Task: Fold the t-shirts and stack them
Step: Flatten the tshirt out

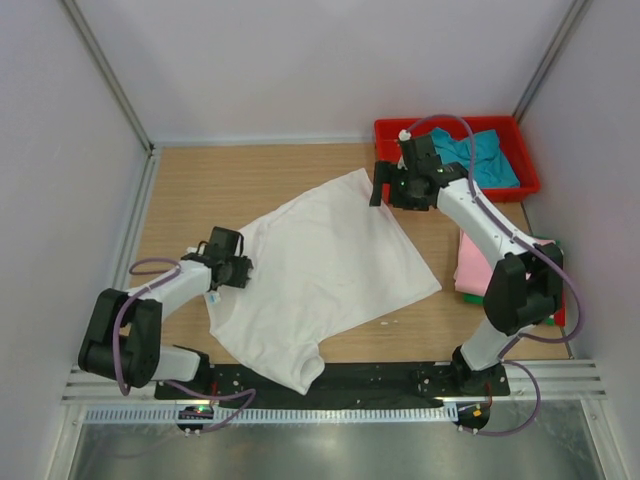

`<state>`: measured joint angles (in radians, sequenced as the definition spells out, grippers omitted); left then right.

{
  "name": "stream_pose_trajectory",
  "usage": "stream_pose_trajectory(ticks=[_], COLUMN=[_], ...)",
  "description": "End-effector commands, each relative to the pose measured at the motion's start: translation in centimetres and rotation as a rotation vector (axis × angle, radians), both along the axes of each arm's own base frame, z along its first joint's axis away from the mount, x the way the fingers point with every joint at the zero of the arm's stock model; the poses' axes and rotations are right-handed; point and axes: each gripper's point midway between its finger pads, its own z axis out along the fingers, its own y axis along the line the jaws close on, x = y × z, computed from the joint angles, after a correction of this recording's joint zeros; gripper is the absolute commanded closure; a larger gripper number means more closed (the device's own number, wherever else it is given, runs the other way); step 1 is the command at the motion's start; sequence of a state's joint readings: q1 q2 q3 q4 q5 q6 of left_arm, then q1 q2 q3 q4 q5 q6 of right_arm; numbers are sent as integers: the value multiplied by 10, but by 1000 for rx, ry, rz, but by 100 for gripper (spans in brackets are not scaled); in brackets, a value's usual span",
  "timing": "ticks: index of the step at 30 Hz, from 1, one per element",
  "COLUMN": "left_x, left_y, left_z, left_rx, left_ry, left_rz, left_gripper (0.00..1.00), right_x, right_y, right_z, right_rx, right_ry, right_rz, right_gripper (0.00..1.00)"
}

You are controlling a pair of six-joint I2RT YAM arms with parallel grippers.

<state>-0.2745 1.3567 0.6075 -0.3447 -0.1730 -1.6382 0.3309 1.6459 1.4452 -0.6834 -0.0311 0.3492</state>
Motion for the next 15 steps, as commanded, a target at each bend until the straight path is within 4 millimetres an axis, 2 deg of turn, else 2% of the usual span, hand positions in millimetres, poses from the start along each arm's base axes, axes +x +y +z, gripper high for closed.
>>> stream_pose_trajectory(ticks=[1, 3, 5, 7, 8, 11, 12, 14, 15], left_x=[19, 20, 22, 23, 24, 26, 23, 26, 18], left_y=[-1, 1, 4, 7, 8, 11, 14, 15, 18], left_z=[11, 13, 16, 21, 24, 40, 41, 57, 55], left_rx=[8, 17, 37, 47, 52, 75, 100, 124, 151], left_ry=[-62, -70, -83, -100, -108, -143, -127, -142, -109], left_rz=[28, 29, 27, 36, 40, 17, 8, -16, -39], left_gripper=[69, 76, 80, 88, 93, 96, 99, 100, 100], right_x=[16, 22, 28, 34, 39, 49, 57, 68, 80], right_y=[3, 6, 8, 11, 6, 8, 10, 12, 13], right_z=[14, 18, 13, 12, 7, 2, -2, -6, -14], right_rx=[5, 10, 10, 20, -3, 2, 6, 13, 10], right_ry=[-44, -57, -50, -63, -68, -85, -92, -100, -110], right_rz=[-24, -25, -28, -32, -58, -86, -91, -123, -141], right_gripper=[5, 7, 7, 7, 7, 7, 7, 7, 7])
